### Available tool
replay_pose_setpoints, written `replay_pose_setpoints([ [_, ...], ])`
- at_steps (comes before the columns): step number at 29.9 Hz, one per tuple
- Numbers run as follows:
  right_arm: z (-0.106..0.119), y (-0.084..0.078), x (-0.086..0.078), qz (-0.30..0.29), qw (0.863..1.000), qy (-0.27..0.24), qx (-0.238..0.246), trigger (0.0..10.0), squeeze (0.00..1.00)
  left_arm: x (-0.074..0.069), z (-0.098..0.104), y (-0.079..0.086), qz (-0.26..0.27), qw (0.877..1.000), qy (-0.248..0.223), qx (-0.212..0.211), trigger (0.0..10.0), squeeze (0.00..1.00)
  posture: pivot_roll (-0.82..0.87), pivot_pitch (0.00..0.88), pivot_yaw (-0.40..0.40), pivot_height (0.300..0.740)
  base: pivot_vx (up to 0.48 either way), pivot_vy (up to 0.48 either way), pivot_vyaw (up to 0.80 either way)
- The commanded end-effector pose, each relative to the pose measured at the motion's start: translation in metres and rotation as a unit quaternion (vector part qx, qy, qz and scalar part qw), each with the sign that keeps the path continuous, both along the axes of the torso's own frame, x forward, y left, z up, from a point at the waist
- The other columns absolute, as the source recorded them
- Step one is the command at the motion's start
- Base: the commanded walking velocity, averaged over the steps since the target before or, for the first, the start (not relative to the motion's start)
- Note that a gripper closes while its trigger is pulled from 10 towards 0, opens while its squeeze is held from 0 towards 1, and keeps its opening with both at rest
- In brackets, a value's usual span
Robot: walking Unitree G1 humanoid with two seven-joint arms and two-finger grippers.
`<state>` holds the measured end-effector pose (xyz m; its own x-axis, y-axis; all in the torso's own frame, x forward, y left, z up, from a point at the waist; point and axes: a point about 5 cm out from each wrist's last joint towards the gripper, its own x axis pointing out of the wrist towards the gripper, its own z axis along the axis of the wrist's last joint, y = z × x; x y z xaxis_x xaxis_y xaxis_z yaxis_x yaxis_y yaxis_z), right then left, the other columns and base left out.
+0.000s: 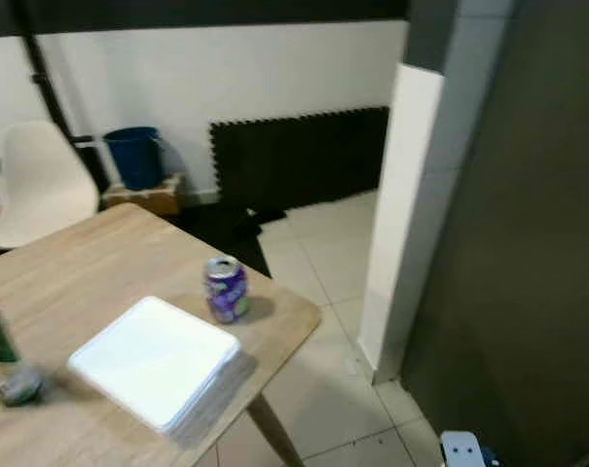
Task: Restocking fridge
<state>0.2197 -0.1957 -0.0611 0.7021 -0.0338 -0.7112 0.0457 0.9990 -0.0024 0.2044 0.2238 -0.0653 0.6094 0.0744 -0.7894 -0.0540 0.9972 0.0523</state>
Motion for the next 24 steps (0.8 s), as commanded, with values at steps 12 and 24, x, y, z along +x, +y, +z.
replay_pose_setpoints([
  [12, -0.004, -0.004, -0.007, 0.014, 1.000, 0.015, -0.012, 10.0, 0.00, -0.007, -0.003, 0.005, 0.010, 1.000, 0.009, 0.006, 10.0, 0.00, 0.02, 0.076, 0.059, 0.740, 0.000, 0.000, -0.22],
  [24, -0.004, -0.002, -0.006, 0.049, 0.998, 0.026, -0.028, 10.0, 0.00, -0.029, -0.013, 0.012, 0.090, 0.995, 0.030, -0.017, 10.0, 0.00, 0.02, 0.092, 0.031, 0.740, 0.000, 0.000, 0.00],
])
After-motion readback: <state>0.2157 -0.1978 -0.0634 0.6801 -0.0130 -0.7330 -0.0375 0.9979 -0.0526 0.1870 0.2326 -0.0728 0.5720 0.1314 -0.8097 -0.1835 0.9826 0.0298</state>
